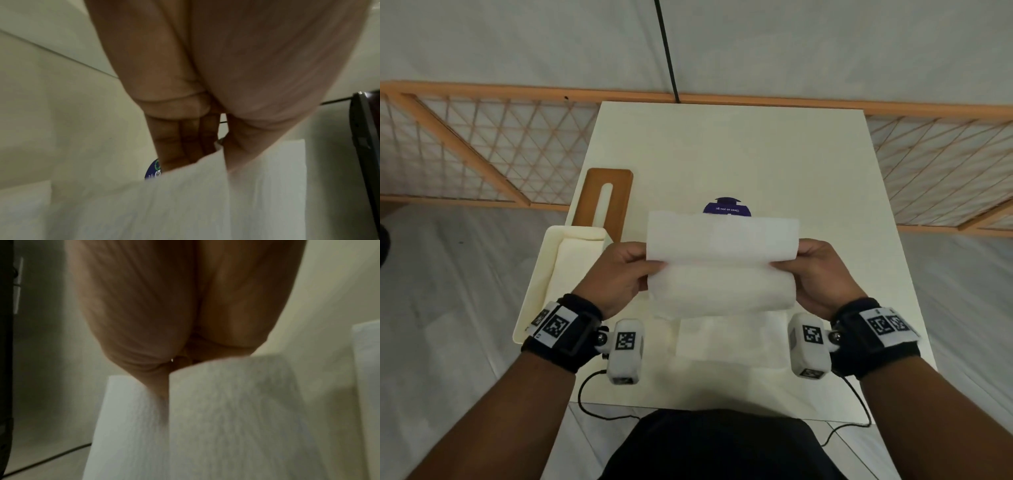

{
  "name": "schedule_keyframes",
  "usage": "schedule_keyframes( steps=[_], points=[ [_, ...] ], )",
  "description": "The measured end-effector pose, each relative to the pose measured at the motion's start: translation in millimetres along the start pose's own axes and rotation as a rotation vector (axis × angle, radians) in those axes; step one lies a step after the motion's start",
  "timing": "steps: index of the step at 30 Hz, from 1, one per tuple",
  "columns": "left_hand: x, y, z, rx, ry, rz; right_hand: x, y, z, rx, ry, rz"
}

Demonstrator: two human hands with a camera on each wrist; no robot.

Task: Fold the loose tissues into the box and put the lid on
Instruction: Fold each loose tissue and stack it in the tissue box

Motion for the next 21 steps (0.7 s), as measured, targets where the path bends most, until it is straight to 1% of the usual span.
schedule_keyframes(
  steps=[3,5,6,7,8,9,10,11,13,16,19,21],
  points=[
    [0,4,2,-0.105,-0.002,-0.031,-1,-3,7,0.063,0.033,-0.017],
    [-1,6,4,-0.187,0.008,-0.023,-2,-5,16,0.151,0.092,-0.075],
    [-2,6,4,-0.186,0.0,-0.017,-2,-5,20,0.202,0.113,-0.117],
    [-3,7,2,-0.131,-0.026,-0.012,-2,-6,22,0.232,0.124,-0.154],
    [-4,8,0,-0.025,-0.066,-0.014,-1,-7,23,0.21,0.123,-0.176],
    [-5,10,-2,0.103,-0.104,-0.03,0,-10,23,0.14,0.106,-0.181],
    [-5,11,-4,0.203,-0.117,-0.043,1,-12,22,0.022,0.08,-0.166],
    [-6,14,-5,0.26,-0.115,-0.041,2,-15,20,-0.095,0.065,-0.151],
    [-8,20,-5,0.249,-0.103,0.005,2,-24,21,-0.246,0.071,-0.126],
    [-10,30,-5,0.226,-0.086,0.069,-2,-32,25,-0.302,0.045,-0.133],
    [-13,48,-10,0.328,-0.071,0.124,-6,-48,34,-0.44,0.046,-0.179],
    [-14,63,-11,0.377,-0.065,0.157,-8,-57,37,-0.472,0.019,-0.207]
  ],
)
Point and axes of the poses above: each hand's wrist, its own x-axis towards the middle knuckle, its own z-axis out of the back of the hand, y = z × x, the point moved 1 cm from there along x, towards the middle knuckle, and after that the axes turned 2 degrees about -z, right-handed, at the moved point
